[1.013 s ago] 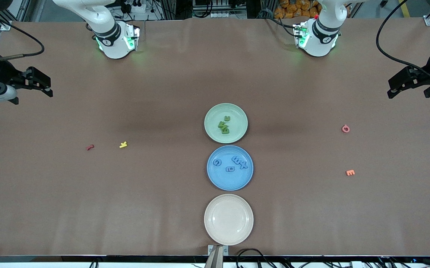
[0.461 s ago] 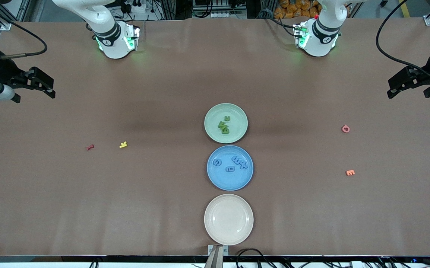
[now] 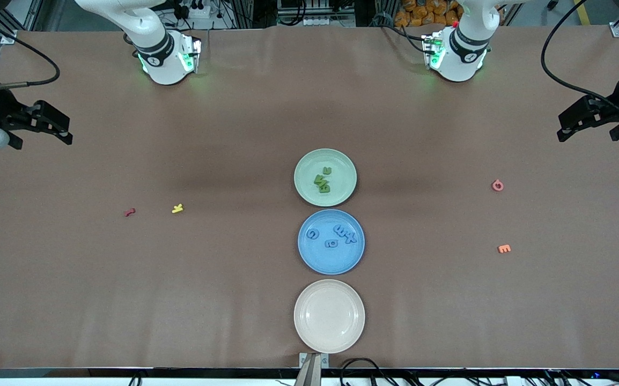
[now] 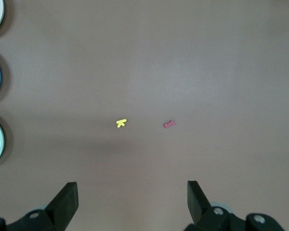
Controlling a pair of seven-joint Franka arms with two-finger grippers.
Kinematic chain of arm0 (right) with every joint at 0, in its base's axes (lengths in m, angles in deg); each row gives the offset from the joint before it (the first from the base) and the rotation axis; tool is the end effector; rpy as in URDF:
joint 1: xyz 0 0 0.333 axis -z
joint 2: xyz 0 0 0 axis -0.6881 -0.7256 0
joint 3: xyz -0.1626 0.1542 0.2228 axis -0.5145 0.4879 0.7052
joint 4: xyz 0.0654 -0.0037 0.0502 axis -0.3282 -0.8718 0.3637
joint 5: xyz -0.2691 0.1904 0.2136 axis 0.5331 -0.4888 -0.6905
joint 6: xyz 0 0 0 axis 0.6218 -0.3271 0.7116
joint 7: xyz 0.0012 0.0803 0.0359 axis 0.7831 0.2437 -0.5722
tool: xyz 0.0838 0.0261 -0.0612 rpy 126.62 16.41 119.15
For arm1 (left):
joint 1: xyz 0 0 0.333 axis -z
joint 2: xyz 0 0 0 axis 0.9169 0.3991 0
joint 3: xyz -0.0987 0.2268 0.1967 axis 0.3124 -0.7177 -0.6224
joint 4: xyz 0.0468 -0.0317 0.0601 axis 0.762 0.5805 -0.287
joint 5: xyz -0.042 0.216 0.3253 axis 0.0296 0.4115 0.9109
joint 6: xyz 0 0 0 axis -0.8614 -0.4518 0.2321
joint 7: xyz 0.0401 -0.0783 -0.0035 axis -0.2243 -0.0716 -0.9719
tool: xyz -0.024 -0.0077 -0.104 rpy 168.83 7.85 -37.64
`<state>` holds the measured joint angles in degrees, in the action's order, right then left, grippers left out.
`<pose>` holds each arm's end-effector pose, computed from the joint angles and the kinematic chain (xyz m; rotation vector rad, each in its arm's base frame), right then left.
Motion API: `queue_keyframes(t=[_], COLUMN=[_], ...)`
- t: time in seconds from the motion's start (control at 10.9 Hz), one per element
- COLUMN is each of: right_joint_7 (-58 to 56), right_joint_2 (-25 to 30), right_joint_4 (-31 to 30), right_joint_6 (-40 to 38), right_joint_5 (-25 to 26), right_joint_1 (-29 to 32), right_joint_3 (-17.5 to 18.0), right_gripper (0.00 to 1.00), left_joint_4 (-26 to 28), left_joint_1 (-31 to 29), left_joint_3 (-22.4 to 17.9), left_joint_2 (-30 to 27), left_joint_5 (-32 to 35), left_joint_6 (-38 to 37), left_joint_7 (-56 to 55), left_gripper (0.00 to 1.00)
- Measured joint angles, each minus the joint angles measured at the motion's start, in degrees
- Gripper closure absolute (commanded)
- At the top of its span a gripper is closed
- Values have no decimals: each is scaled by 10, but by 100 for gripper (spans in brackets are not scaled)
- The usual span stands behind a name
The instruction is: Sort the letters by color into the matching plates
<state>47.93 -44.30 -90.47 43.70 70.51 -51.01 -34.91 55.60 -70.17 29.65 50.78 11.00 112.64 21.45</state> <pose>0.5490 0.0323 0.6397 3.1324 0.1506 0.0423 0.5492 -0.0411 0.6554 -3.1229 0.0037 -0.0959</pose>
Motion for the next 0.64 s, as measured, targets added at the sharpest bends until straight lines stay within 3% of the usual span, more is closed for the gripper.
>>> queue_keyframes(t=[0.64], right_joint_7=[32], right_joint_2=[-1], right_joint_4=[0], right_joint_6=[-2], right_joint_5=[-4], right_joint_1=[-1], right_joint_3=[0], right_gripper=[0], left_joint_4=[0], left_joint_1=[0], left_joint_3=[0], left_joint_2=[0], left_joint_5=[0], left_joint_6=[0], left_joint_7=[0], left_gripper=[0])
